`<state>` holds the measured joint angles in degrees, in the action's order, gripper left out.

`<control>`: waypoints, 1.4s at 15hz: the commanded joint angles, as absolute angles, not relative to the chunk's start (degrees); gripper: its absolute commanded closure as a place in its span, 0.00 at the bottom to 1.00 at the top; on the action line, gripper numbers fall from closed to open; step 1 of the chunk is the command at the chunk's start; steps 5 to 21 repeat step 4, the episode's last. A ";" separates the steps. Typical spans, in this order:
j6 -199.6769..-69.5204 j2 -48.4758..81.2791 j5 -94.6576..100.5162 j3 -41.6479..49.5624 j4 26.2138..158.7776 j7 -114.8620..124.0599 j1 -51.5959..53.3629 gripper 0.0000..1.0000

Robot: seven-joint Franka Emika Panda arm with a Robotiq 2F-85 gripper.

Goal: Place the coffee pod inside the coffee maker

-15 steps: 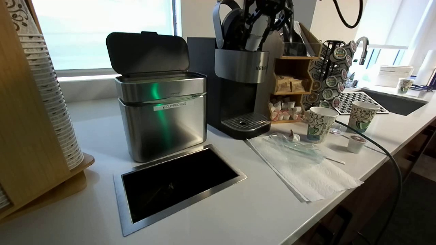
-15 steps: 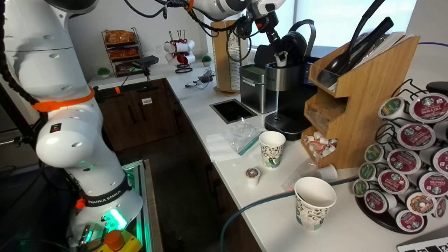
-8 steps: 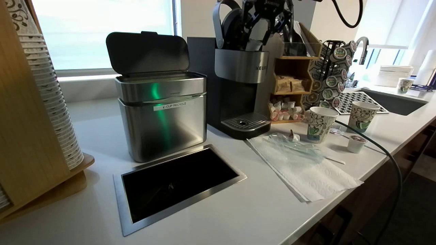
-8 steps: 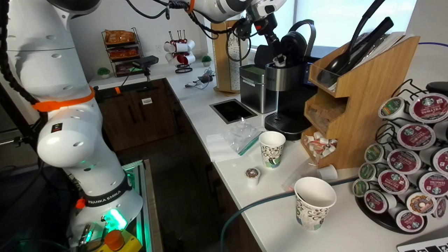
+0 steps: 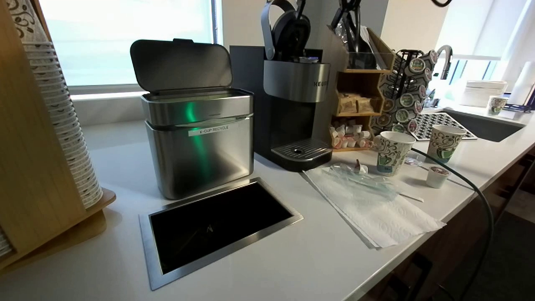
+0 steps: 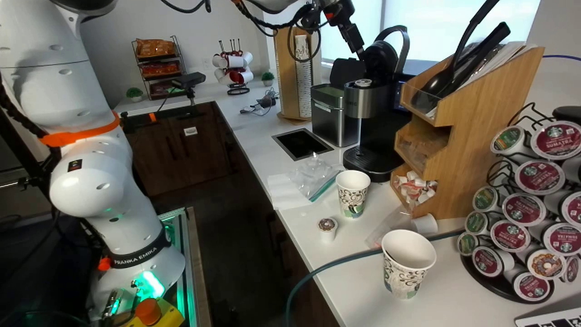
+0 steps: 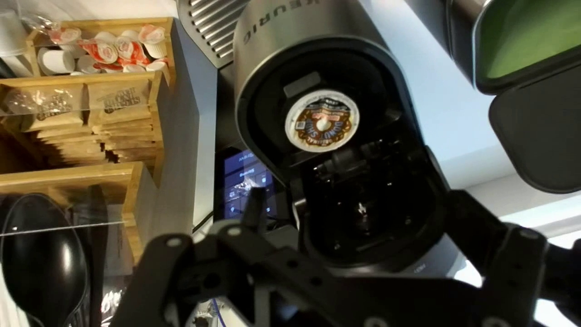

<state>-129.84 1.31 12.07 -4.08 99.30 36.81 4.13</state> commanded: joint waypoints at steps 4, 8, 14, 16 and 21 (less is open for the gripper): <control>-119.77 -5.34 5.69 -5.40 99.34 26.83 4.27 0.00; -119.77 -5.34 5.69 -5.40 99.34 26.83 4.27 0.00; -119.77 -5.34 5.69 -5.40 99.34 26.83 4.27 0.00; -119.77 -5.34 5.69 -5.40 99.34 26.83 4.27 0.00; -119.77 -5.34 5.69 -5.40 99.34 26.83 4.27 0.00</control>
